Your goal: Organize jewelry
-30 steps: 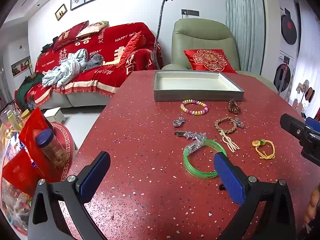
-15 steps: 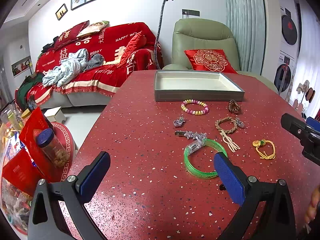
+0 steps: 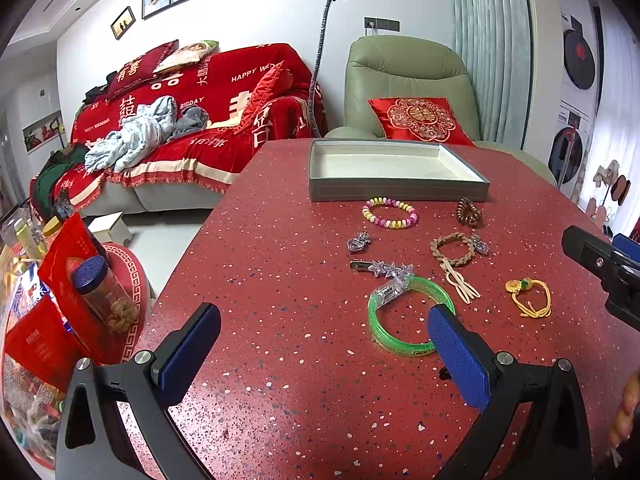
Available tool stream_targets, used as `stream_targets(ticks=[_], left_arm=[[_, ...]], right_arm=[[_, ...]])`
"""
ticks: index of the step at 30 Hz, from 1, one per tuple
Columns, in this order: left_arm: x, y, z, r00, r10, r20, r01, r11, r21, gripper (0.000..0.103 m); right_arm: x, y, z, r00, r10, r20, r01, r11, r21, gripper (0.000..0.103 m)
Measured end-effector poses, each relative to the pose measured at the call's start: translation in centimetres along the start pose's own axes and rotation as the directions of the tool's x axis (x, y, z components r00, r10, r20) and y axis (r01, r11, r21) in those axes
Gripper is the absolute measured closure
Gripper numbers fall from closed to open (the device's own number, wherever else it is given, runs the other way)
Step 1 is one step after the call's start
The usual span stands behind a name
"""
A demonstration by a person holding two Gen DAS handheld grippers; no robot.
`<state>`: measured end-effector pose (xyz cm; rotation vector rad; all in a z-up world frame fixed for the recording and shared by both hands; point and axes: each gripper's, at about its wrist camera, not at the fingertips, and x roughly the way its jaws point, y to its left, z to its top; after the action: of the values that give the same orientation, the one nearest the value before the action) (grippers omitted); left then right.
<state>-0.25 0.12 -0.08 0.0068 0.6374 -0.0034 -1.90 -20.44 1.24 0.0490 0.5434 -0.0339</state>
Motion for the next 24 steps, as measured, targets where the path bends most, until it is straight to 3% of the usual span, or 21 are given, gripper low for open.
stream_targets(ticks=[24], left_arm=[[0.28,-0.14,-0.03,1.0,-0.002,0.0,0.002,1.0,-0.002,0.0]], right_arm=[[-0.01,0.04,-0.01,1.0,0.001,0.001,-0.001,1.0,0.001,0.0]])
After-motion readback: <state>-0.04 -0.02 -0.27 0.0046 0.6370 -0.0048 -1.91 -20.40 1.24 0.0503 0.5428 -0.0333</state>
